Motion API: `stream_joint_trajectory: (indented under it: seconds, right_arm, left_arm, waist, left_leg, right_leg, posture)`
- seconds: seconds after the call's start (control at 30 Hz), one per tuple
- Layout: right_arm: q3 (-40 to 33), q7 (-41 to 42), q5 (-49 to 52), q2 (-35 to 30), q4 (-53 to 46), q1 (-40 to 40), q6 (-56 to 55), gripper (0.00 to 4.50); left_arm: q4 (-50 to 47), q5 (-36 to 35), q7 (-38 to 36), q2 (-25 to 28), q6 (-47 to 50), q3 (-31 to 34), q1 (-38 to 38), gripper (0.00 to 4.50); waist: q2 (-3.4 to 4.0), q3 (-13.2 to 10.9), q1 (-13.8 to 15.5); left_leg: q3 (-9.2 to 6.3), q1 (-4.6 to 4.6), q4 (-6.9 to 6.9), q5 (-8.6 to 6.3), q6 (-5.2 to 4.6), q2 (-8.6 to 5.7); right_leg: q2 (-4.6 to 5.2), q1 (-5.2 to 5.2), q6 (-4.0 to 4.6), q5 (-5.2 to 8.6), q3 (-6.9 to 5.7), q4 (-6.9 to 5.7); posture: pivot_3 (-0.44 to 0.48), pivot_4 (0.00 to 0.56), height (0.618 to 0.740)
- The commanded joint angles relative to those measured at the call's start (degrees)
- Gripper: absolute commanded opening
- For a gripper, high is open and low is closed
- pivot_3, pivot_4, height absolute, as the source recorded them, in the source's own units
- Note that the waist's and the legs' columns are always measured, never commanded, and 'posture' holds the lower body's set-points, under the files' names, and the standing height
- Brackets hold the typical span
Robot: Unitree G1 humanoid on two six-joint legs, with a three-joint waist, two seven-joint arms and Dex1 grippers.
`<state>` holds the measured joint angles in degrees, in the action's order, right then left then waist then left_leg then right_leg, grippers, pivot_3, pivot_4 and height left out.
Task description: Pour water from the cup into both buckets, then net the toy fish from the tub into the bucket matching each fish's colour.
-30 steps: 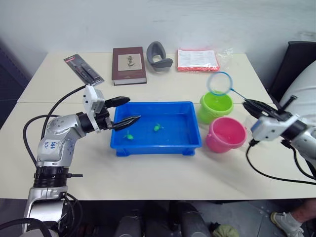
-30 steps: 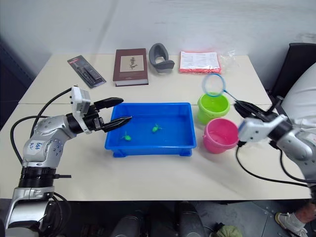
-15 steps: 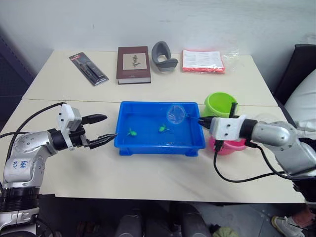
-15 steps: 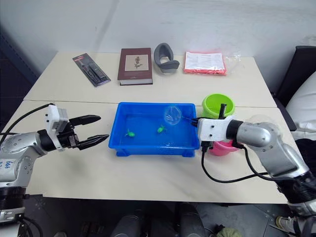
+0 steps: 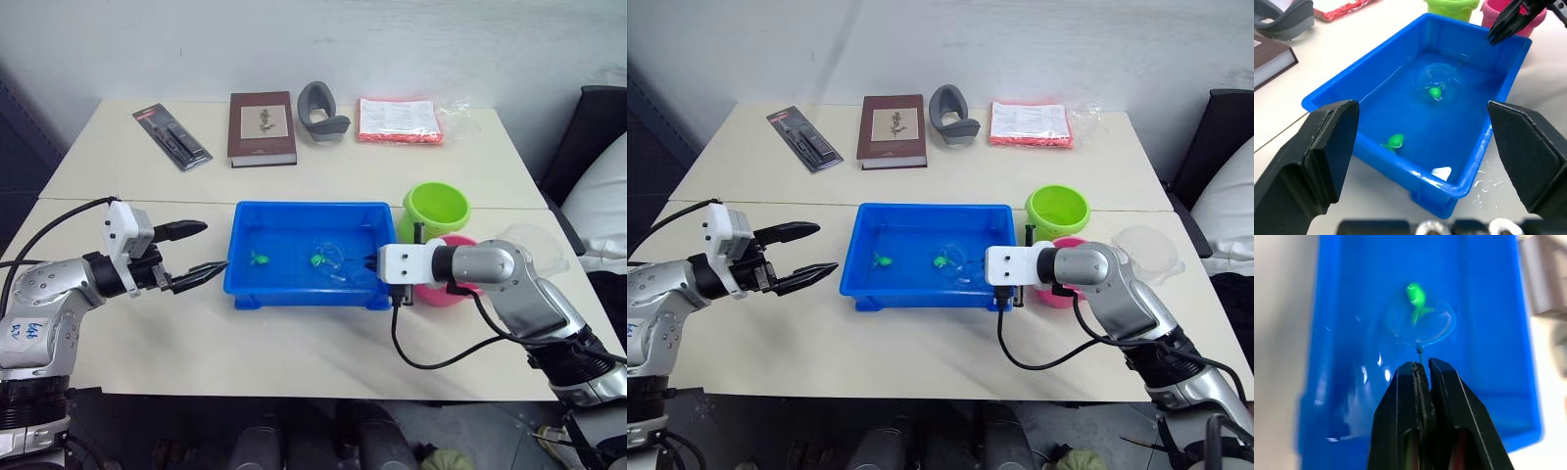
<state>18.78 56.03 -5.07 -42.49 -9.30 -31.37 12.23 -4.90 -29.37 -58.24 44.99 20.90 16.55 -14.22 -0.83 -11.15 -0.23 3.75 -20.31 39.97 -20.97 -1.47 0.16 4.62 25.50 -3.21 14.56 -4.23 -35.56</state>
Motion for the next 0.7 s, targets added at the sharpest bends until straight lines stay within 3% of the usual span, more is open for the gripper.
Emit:
stream_joint_trajectory:
  seconds: [0.03, 0.17, 0.4, 0.7]
  right_arm:
    - [-4.8, 0.9, 9.2, 3.5, -6.0, 0.7, 13.6, 0.00]
    - [-7.3, 0.5, 13.1, 4.8, -8.1, 1.3, 20.0, 0.00]
    - [-20.6, 0.3, 26.4, 4.0, -11.2, 2.7, 29.8, 0.00]
    - [-31.9, -1.1, 33.0, 3.4, -11.0, 8.9, 25.0, 0.00]
  left_arm:
    - [-1.9, -1.3, -1.3, 2.6, 0.5, 2.5, 1.0, 4.49]
    - [-1.1, -1.4, -1.2, 3.5, 0.6, 2.8, 0.2, 4.49]
    - [-2.7, -3.1, 0.5, 2.5, 3.0, 2.2, -3.3, 4.49]
    - [-3.1, -2.5, 0.8, 0.6, 3.8, -3.0, -6.1, 4.49]
  waist:
    - [0.00, 0.0, -0.1]
    - [0.01, 0.0, 0.0]
    - [0.01, 0.0, 0.1]
    - [0.01, 0.0, 0.1]
  left_leg:
    - [0.00, 0.00, 0.00, 0.00, 0.00, 0.00]
    - [-0.02, 0.01, 0.00, -0.01, 0.01, 0.01]
    - [-0.09, -0.06, -0.01, -0.05, -0.05, -0.03]
    - [-0.04, -0.04, -0.03, -0.06, -0.03, -0.01]
  right_leg:
    - [0.00, 0.00, 0.00, 0.00, 0.00, 0.01]
    - [0.01, 0.01, 0.02, 0.01, 0.00, 0.01]
    - [0.06, 0.00, 0.01, 0.01, -0.06, 0.02]
    - [0.00, 0.00, 0.00, 0.00, -0.03, 0.03]
  posture:
    - [0.000, 0.150, 0.740]
    - [0.000, 0.150, 0.740]
    - [0.000, 0.150, 0.740]
    - [0.000, 0.150, 0.740]
